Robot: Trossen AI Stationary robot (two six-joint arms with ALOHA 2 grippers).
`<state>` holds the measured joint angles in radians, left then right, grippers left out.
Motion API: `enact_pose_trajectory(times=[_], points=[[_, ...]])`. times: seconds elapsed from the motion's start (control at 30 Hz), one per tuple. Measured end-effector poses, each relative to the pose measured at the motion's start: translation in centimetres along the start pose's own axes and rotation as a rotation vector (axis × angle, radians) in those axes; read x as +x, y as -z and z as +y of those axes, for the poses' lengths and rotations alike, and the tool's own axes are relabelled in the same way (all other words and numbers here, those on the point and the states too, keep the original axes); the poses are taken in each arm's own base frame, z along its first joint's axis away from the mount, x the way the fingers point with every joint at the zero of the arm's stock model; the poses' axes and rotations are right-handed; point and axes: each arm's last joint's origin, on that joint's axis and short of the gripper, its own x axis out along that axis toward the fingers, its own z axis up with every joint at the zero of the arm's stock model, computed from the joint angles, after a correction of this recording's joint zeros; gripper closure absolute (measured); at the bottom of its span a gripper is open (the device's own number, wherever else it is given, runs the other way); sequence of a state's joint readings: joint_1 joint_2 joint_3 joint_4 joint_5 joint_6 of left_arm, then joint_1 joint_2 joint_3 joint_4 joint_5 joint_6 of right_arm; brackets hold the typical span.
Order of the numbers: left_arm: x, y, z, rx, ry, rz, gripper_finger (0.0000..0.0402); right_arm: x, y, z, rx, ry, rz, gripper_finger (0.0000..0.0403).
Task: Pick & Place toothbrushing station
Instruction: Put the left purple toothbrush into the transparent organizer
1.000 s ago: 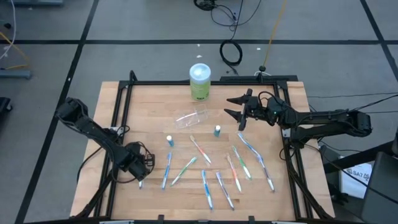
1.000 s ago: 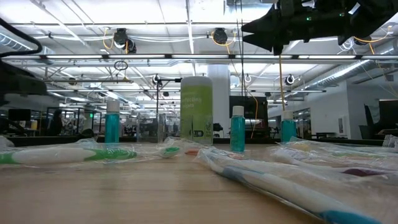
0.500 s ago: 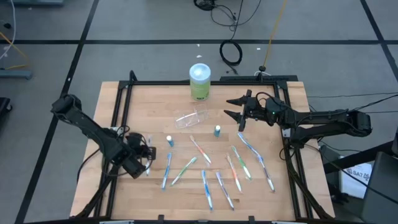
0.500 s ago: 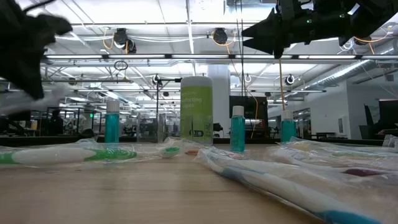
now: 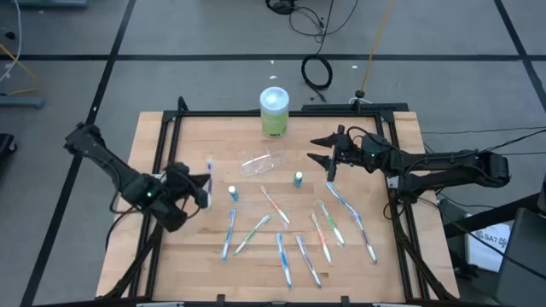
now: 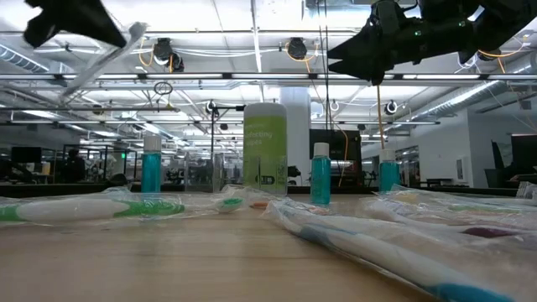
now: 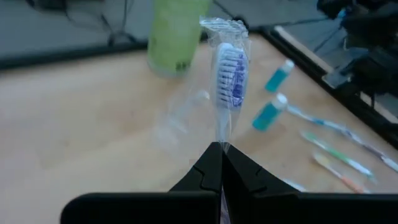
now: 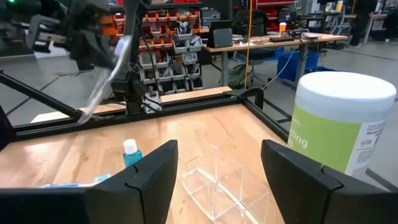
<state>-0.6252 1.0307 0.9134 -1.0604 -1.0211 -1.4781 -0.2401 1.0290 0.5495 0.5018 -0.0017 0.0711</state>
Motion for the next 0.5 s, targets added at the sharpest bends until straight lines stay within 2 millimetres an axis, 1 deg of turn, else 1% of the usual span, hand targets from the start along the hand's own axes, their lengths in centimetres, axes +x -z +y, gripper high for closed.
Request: enact_pose_trajectory(times=[0.2, 0.37, 0.5], points=[[2.0, -2.3, -1.2, 0.184, -0.022, -0.100, 0.0400, 0.0, 0.0, 0.0, 0.022, 0.000, -0.001, 0.0179], [3.8, -5.0, -2.3, 0.236, -0.003, -0.183, 0.0400, 0.0, 0.0, 0.0, 0.034, 0.002, -0.002, 0.0179], [5.2, -7.4, -2.4, 0.299, 0.061, -0.214, 0.0400, 0.0, 0.0, 0.0, 0.048, 0.003, -0.002, 0.0179]])
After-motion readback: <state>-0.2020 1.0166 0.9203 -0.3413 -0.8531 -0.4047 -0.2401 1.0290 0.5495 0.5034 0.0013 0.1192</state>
